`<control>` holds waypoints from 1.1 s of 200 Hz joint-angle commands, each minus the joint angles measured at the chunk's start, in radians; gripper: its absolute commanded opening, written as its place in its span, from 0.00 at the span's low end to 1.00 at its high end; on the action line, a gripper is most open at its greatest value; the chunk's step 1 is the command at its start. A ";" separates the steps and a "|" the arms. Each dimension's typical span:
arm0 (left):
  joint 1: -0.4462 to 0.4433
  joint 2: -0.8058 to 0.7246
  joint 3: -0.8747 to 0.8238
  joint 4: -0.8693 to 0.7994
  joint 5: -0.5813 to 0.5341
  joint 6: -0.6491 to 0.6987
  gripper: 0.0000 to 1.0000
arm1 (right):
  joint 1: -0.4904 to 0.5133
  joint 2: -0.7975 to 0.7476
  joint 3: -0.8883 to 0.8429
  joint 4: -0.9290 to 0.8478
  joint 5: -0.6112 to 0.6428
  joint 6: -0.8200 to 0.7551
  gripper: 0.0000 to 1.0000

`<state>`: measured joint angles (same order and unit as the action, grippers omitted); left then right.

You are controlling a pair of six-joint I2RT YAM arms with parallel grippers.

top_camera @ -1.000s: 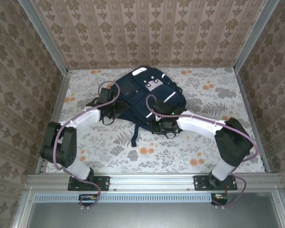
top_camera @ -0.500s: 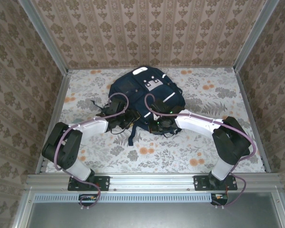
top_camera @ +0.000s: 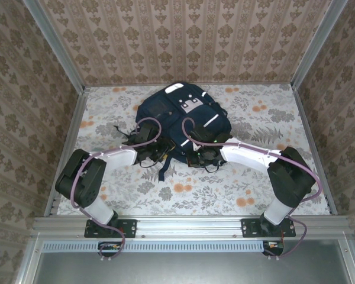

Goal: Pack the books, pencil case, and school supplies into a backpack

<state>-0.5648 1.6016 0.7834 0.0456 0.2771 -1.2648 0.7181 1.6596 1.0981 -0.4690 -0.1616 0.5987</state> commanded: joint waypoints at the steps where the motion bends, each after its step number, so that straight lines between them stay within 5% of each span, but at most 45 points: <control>1: -0.004 -0.051 -0.032 -0.057 -0.059 -0.019 0.47 | 0.006 -0.027 -0.001 0.002 0.008 0.005 0.00; 72: -0.008 0.034 -0.060 0.151 0.024 -0.085 0.40 | 0.006 -0.042 -0.008 -0.007 0.005 0.003 0.00; 102: -0.001 0.056 -0.037 0.168 0.003 -0.063 0.28 | 0.005 -0.056 -0.021 -0.022 0.015 0.001 0.00; 135: 0.006 0.050 -0.018 0.110 -0.049 -0.023 0.11 | 0.005 -0.093 -0.042 -0.139 0.177 -0.013 0.00; 175: 0.020 0.035 -0.019 0.076 -0.054 0.009 0.06 | -0.040 -0.167 -0.089 -0.247 0.402 0.002 0.00; 205: 0.020 0.033 -0.017 0.114 -0.014 0.028 0.05 | -0.028 -0.190 -0.061 -0.255 0.391 -0.042 0.00; 220: 0.015 0.030 -0.011 0.134 0.011 0.035 0.04 | 0.024 -0.170 -0.008 -0.273 0.399 -0.046 0.21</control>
<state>-0.5602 1.6417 0.7422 0.1543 0.2886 -1.2743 0.6777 1.4929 1.0225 -0.6804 0.1852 0.5827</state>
